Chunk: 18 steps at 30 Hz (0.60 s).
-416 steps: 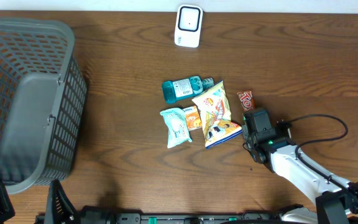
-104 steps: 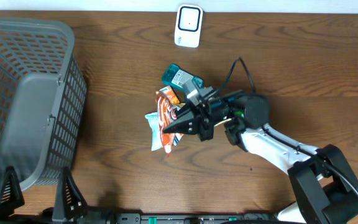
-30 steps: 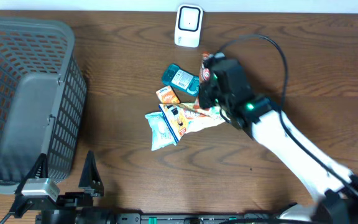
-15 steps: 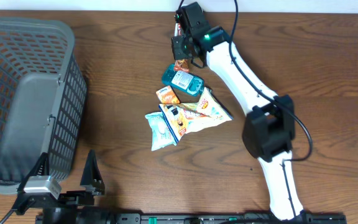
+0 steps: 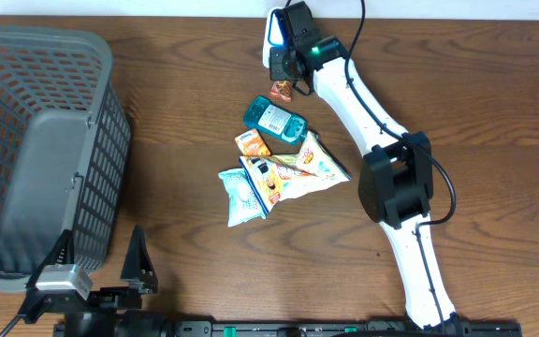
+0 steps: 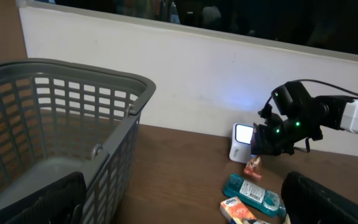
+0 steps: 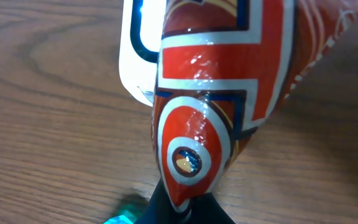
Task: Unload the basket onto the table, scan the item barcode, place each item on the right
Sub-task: 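Hold the red candy bar in front of the white scanner, then carry the candy bar to the right table edge and release it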
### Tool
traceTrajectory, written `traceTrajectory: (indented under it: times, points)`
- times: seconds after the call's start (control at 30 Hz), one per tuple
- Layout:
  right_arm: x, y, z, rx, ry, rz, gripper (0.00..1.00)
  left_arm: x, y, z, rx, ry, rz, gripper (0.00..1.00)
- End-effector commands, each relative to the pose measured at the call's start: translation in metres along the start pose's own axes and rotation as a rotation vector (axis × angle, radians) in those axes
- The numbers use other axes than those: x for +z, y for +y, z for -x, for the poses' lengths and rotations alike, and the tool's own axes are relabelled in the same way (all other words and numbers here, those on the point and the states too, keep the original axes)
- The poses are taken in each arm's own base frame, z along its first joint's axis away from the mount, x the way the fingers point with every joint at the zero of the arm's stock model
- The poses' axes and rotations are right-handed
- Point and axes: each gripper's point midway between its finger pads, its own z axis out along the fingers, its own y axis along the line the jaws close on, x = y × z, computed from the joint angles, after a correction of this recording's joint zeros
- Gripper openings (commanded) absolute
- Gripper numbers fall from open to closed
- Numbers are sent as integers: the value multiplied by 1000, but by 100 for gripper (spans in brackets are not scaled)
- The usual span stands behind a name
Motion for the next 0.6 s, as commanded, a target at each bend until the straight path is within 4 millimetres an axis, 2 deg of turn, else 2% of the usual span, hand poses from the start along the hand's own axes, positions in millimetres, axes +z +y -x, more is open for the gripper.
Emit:
traceTrajectory:
  times: [0.0,0.1,0.13,0.17,0.2,0.23,0.27,0.33,0.37,0.43,0.47,0.5,0.53,0.57]
  points:
    - [-15,-11,15,55,-22,-27,1,1,1,0,16,-3,4,98]
    - [-38,-27,28,82,-36,-52,1,1,1,0,16,-3,4,98]
    - [-55,-42,34,81,-44,-96,1,1,1,0,16,-4,4,98]
    - [-61,-49,36,80,-46,-115,1,1,1,0,16,-4,4,98]
    - [-78,-68,40,79,-50,-180,1,1,1,0,16,-4,4,98]
    - [-84,-76,41,76,-50,-201,1,1,1,0,16,-4,4,98]
    - [-101,-95,42,66,-41,-259,1,1,1,0,16,-4,4,98]
    - [-123,-123,40,55,-18,-346,1,1,1,0,16,-4,4,98]
    - [-138,-147,38,59,-5,-429,1,1,1,0,16,-4,4,98]
    - [-156,-178,35,73,10,-533,1,1,1,0,16,-4,4,98]
    - [-171,-210,31,88,32,-639,1,1,1,0,16,-4,4,98]
    - [-175,-219,29,94,40,-664,1,1,1,0,16,-4,4,98]
    - [-196,-261,20,115,82,-803,1,1,1,0,16,-4,4,98]
    - [-206,-285,15,132,102,-879,1,1,1,0,16,-4,4,98]
